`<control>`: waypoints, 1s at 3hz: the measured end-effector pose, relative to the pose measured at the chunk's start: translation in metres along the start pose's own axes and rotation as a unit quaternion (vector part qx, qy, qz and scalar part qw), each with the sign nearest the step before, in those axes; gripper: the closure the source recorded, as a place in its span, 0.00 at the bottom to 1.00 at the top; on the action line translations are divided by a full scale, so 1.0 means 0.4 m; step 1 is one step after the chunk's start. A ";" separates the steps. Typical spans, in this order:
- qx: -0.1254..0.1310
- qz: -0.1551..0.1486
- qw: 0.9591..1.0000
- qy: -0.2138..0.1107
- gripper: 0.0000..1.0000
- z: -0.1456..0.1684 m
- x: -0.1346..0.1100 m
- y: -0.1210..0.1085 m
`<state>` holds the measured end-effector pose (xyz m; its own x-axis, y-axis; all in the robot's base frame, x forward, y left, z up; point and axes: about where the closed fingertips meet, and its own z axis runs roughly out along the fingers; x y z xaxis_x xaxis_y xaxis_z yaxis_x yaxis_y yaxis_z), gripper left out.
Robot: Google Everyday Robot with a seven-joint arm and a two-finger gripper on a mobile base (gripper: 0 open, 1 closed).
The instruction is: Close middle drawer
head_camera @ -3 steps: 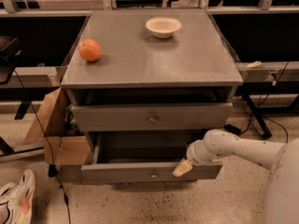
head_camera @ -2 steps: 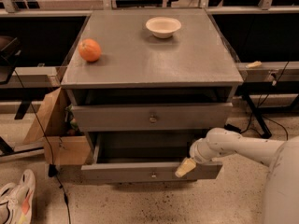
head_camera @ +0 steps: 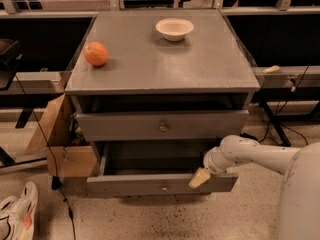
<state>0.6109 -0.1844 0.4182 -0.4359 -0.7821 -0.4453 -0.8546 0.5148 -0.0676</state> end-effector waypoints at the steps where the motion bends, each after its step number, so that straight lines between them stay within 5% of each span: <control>1: 0.004 -0.015 1.000 -0.001 0.42 -0.002 -0.008 -0.007; 3: 0.005 -0.017 1.000 -0.002 0.89 -0.010 -0.003 0.006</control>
Offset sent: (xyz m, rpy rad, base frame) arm 0.0208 0.0034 0.0184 -0.0190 -0.0716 0.0453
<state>0.6081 -0.1835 0.4222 -0.4061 -0.7976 -0.4460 -0.8660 0.4918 -0.0910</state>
